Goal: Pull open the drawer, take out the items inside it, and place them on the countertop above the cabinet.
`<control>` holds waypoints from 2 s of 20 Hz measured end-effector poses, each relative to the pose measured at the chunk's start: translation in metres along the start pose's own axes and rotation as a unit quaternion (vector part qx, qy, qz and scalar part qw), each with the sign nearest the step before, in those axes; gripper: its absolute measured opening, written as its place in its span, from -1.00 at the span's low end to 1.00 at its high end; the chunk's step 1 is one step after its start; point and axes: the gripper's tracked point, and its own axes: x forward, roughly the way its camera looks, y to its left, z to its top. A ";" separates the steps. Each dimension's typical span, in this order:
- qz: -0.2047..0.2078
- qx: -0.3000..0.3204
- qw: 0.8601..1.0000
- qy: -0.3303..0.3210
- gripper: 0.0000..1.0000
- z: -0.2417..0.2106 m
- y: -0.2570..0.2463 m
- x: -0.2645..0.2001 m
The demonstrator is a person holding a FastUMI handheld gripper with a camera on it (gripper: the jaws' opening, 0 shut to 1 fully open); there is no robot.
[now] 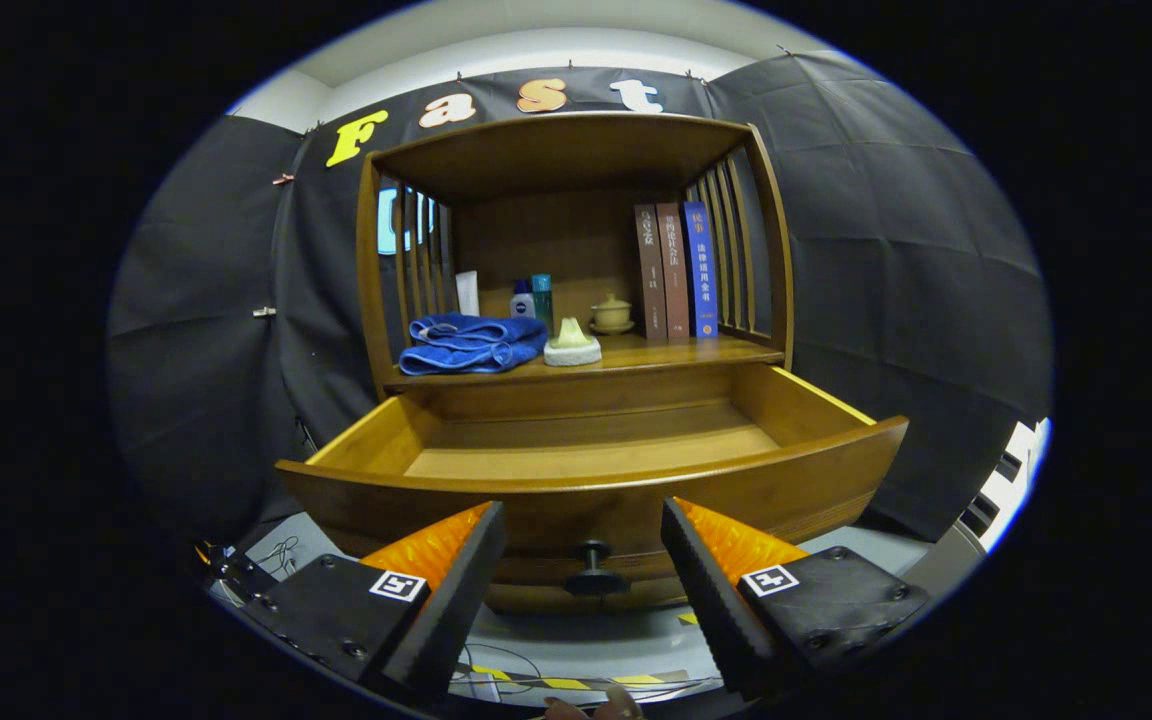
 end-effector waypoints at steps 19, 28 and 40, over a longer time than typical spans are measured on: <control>0.006 0.013 0.999 0.037 0.97 0.009 0.000 0.090; 0.006 0.009 0.999 0.033 0.98 0.027 0.002 0.178; 0.006 0.018 0.999 0.028 0.98 0.035 0.003 0.225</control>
